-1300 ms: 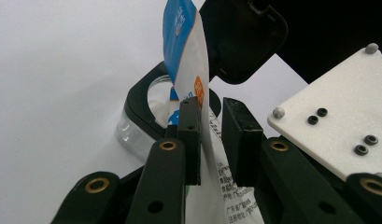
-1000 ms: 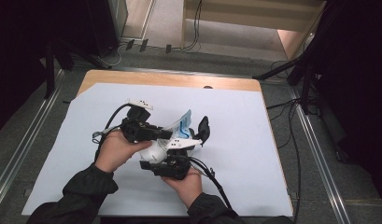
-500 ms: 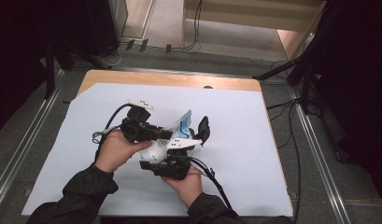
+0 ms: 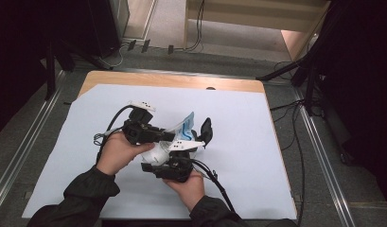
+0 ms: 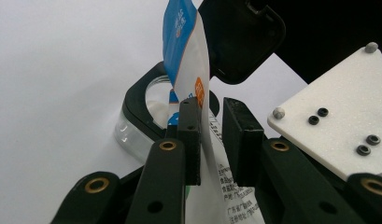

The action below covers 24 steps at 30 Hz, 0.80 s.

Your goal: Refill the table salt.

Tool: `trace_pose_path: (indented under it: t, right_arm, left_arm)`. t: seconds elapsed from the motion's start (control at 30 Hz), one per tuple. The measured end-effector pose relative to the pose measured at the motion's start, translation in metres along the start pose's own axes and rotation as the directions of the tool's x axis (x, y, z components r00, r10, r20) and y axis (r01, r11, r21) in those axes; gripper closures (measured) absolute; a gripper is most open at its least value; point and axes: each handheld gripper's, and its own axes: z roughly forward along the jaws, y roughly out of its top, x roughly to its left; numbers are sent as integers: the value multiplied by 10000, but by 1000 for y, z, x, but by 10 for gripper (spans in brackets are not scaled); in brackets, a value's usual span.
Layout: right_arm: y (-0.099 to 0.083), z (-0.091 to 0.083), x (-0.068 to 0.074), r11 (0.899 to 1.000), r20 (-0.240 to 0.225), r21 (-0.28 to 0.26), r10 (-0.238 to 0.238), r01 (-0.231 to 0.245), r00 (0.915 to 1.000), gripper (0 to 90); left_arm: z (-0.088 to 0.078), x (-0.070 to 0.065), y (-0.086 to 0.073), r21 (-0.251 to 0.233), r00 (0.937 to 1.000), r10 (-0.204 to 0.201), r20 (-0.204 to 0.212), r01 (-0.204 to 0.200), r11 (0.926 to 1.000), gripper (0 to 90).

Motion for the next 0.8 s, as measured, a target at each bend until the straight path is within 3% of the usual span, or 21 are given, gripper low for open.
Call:
trace_pose_path:
  t: [0.8]
  right_arm:
    - [0,0,1,10000,7,-33,31,-31,10000,590]
  left_arm:
    - [1,1,0,11,10000,-3,19,3,10000,779]
